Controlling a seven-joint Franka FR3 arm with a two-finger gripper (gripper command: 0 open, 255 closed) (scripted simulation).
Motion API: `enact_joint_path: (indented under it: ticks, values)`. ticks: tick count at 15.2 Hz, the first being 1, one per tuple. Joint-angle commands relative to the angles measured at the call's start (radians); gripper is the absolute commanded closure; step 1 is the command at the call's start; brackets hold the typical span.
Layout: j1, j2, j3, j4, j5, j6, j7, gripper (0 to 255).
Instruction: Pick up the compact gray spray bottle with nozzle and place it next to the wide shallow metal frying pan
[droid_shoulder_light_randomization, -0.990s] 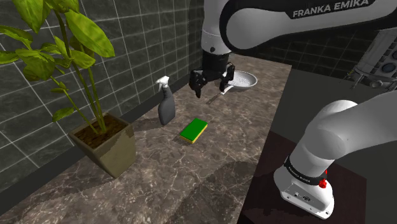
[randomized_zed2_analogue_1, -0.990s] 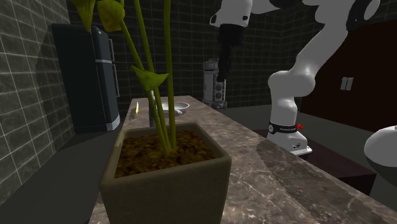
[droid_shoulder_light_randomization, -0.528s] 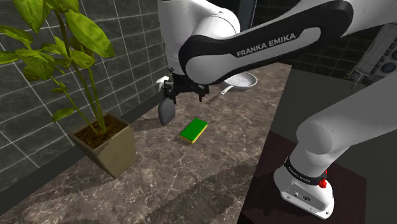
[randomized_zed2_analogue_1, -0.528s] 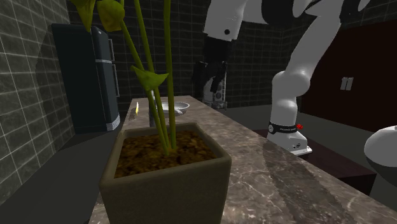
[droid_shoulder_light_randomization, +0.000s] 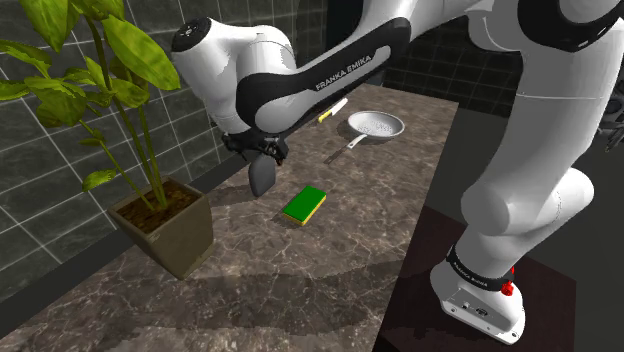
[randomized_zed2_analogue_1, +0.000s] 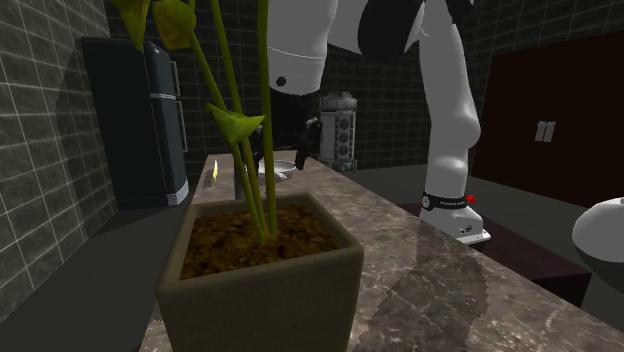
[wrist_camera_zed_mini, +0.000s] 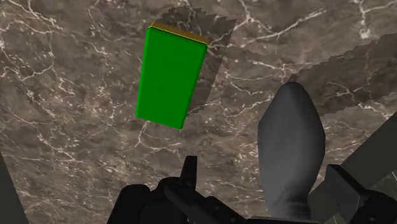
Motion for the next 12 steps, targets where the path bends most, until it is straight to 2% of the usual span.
enact_joint_path:
  ticks: [1,4,5,12]
  values:
    - [0.140,0.132,-0.106,0.106,-0.122,-0.087,0.143,0]
    - [0.290,0.273,-0.227,0.280,-0.214,-0.198,0.265,0]
    - [0.301,0.283,-0.236,0.295,-0.220,-0.206,0.273,0]
    - [0.261,0.296,-0.254,0.223,-0.248,-0.129,0.291,0]
